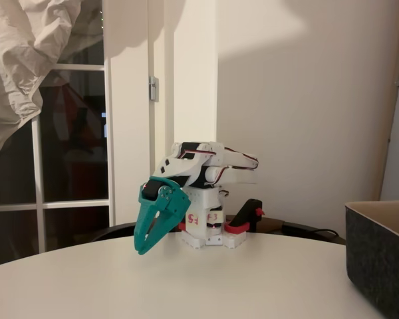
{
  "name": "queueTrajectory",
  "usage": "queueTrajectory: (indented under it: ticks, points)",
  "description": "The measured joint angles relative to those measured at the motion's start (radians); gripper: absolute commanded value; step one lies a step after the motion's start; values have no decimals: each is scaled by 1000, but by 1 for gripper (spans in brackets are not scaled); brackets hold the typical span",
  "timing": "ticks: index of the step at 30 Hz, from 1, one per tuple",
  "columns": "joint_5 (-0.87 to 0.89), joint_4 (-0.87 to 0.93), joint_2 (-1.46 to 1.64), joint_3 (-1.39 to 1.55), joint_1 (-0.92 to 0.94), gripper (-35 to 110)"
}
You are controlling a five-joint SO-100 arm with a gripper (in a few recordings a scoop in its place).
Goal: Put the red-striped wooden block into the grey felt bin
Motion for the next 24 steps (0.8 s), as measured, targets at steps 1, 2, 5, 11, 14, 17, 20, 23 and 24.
queueTrajectory:
  ticks: [1,2,5,11,14,17,20,23,24]
  points:
    - [0,0,0,0,0,0]
    - [0,0,0,0,0,0]
    - [0,0,0,0,0,0]
    - [0,0,0,0,0,0]
    - [0,0,0,0,0,0]
    - [0,0,0,0,0,0]
    - [0,2,0,0,0,0]
    - [0,2,0,0,0,0]
    - [0,2,0,0,0,0]
